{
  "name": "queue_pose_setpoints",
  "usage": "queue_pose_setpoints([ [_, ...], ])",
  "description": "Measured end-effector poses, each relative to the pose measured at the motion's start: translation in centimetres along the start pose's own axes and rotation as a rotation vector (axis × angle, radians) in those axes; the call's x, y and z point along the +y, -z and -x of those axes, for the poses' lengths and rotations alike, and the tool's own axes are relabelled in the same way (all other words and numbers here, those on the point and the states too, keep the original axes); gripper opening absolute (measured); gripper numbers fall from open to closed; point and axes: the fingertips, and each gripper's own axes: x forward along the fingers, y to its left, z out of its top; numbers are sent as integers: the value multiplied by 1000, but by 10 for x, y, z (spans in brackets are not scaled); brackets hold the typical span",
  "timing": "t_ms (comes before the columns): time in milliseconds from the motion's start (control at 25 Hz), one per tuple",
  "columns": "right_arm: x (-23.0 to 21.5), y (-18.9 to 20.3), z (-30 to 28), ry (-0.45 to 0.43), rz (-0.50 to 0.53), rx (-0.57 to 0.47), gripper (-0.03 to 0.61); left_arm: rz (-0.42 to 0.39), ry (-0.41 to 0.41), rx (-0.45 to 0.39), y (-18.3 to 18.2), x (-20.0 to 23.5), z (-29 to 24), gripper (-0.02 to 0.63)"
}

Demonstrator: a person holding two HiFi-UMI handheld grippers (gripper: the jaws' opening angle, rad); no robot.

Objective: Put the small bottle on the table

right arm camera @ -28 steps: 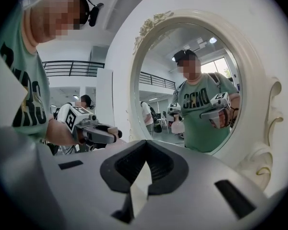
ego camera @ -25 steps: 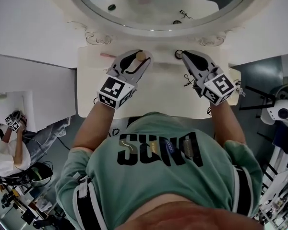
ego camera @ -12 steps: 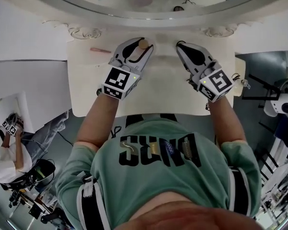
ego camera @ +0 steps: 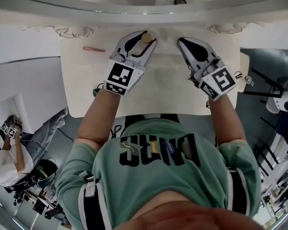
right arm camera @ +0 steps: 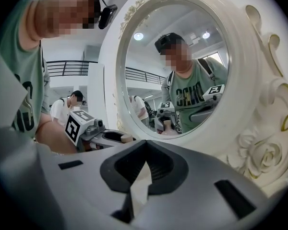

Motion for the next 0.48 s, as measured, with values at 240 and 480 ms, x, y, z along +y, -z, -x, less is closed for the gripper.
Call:
queue_pose_setpoints([
  [240,-6,9,1,1,-21,5,-6,26,8,10,11,0,-11,144],
  [480,-10,14,4,6,-36,8,-6,28,1,33,22,5,-20,143],
])
